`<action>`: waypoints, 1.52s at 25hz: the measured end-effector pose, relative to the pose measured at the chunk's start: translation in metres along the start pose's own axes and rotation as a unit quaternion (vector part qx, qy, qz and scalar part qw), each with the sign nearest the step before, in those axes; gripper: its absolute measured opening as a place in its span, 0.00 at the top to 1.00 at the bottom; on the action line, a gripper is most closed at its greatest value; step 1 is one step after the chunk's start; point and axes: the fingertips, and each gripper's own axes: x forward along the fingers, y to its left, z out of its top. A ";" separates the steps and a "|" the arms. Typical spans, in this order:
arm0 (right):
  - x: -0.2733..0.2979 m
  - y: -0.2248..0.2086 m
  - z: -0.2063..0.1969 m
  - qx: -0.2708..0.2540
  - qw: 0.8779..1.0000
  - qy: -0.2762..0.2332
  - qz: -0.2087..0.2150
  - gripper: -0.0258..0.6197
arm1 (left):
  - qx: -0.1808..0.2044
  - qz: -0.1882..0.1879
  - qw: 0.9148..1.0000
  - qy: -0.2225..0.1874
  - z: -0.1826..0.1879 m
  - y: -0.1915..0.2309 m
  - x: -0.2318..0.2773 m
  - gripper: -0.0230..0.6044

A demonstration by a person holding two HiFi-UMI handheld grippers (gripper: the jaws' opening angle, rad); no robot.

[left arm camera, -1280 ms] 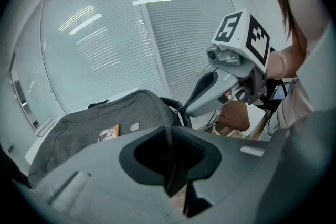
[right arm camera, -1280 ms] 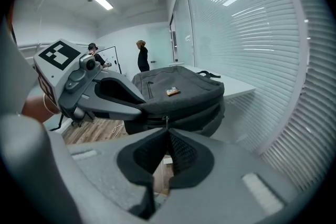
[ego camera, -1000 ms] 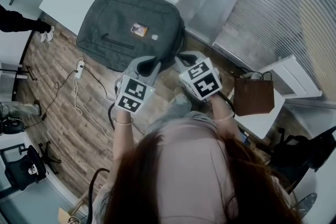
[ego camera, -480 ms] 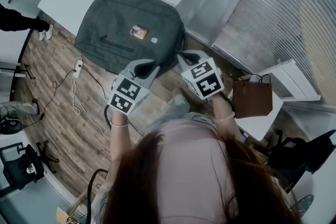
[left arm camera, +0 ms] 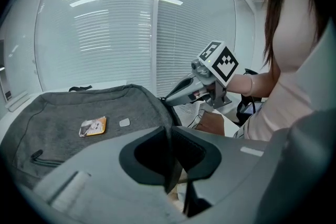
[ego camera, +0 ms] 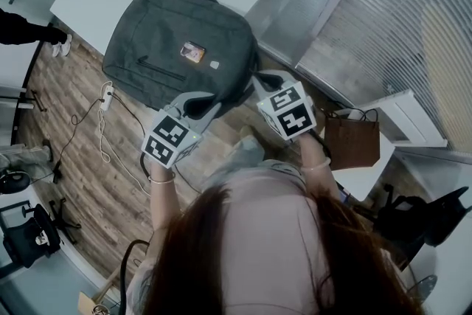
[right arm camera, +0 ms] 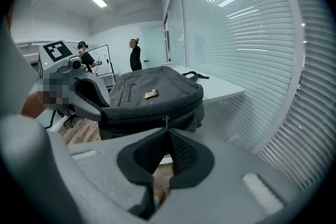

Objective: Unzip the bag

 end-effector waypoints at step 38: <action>0.040 -0.062 0.022 -0.012 0.999 0.009 -0.043 0.95 | -0.047 -0.074 0.996 -0.028 0.000 0.008 0.001 0.88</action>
